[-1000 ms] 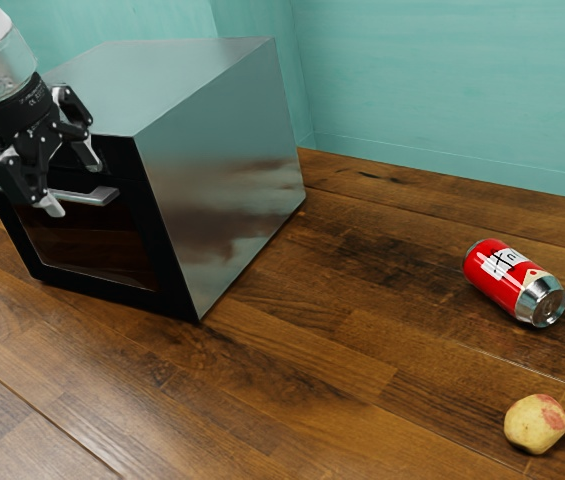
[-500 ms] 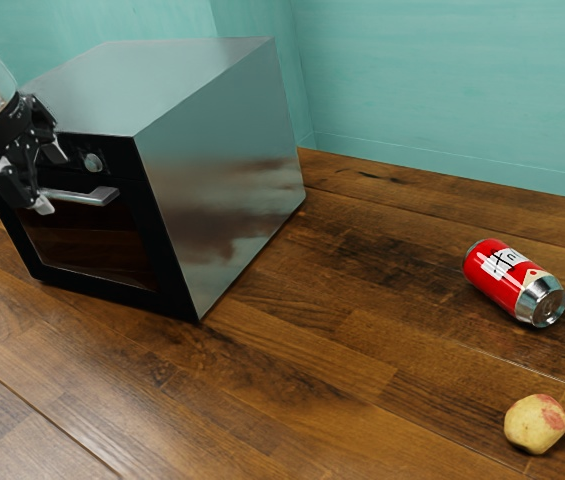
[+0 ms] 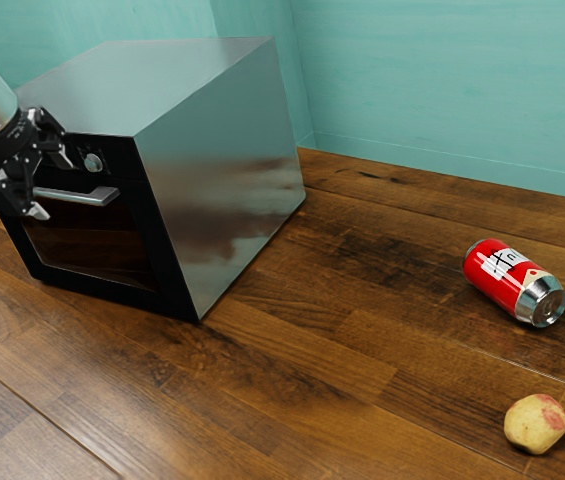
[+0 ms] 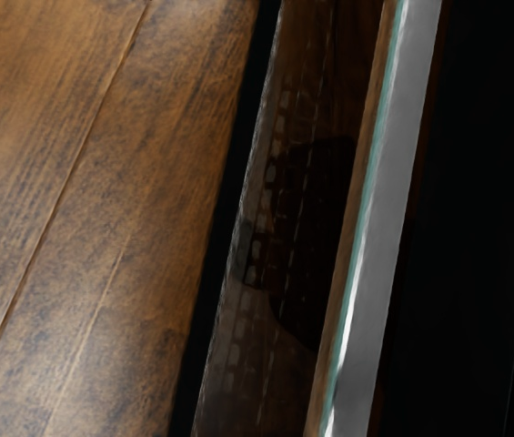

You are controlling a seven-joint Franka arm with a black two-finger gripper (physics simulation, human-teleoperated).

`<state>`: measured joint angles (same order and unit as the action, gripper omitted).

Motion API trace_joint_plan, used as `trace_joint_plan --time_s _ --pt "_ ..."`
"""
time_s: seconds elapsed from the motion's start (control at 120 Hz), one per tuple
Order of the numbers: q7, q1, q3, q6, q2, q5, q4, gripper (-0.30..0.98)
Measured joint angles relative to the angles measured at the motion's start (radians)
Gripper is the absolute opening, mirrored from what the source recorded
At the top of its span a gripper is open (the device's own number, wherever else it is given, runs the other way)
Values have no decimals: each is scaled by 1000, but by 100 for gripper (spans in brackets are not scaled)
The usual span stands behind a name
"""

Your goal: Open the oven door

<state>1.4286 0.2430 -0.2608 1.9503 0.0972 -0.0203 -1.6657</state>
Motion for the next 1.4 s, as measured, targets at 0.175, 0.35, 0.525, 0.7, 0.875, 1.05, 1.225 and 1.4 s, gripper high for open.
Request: trace_joint_plan --time_s 0.175,0.35,0.525,0.7,0.875,1.05,1.225,1.4 --pt "-100 25 -1 31 17 8 -6 69" --pt "-173 34 -1 47 20 12 -22 69" --pt "-175 38 -4 48 37 83 -59 69" --pt "-170 47 -5 47 30 108 -79 69" --pt "-167 48 -5 48 22 113 -91 69" --pt "-163 46 -5 51 13 122 -91 69" --pt "-160 48 -5 55 6 130 -102 69" --pt "-156 47 -5 57 18 132 -129 69"
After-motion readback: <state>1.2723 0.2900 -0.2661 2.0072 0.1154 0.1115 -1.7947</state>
